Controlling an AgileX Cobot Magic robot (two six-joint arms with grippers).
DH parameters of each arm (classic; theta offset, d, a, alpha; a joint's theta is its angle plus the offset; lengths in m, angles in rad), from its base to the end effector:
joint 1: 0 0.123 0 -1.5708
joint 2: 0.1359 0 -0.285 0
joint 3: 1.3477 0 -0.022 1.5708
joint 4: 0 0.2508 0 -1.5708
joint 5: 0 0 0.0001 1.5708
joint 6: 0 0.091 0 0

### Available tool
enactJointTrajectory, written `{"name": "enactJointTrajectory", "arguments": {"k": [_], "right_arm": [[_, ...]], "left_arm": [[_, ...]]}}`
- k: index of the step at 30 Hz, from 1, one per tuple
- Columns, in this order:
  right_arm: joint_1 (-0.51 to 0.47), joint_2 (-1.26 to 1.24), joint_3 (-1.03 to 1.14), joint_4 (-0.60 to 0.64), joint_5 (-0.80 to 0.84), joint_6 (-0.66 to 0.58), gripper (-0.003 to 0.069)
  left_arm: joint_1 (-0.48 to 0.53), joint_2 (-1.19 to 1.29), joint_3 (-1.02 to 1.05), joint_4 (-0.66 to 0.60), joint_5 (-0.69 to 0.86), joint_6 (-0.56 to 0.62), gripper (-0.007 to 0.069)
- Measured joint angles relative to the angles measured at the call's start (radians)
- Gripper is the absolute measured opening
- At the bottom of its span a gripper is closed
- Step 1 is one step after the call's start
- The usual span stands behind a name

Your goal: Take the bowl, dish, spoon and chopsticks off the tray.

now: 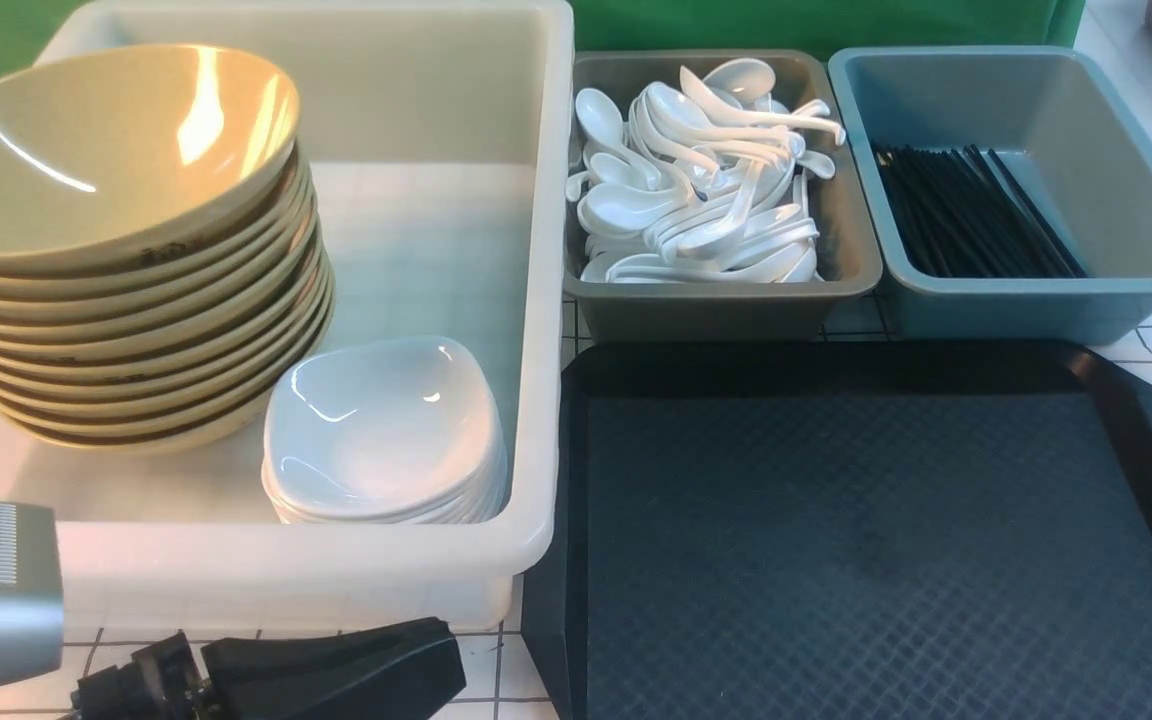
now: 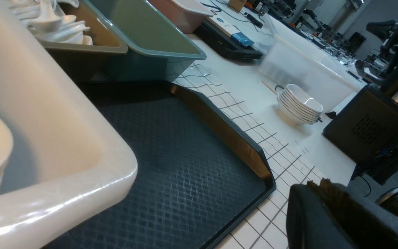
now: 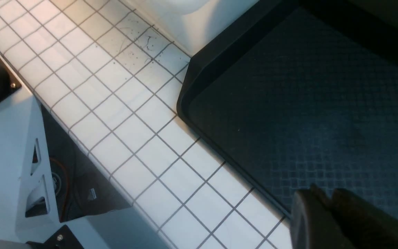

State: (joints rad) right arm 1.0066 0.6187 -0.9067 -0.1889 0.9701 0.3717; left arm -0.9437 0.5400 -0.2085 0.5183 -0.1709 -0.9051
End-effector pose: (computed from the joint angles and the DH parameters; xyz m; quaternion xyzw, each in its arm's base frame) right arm 0.0614 0.0706 0.3808 -0.2846 0.8321 0.2245 0.4198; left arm 0.0622 -0.0989 0.2532 0.2283 0.7038 -0.4409 0.5080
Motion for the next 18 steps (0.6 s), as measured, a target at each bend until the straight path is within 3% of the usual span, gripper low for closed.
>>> {"name": "enactJointTrajectory", "arguments": {"k": [18], "right_arm": [[0.0, 0.0, 0.0, 0.001, 0.0, 0.001, 0.0101]], "left_arm": [[0.0, 0.0, 0.0, 0.003, -0.001, -0.001, -0.0001]]}}
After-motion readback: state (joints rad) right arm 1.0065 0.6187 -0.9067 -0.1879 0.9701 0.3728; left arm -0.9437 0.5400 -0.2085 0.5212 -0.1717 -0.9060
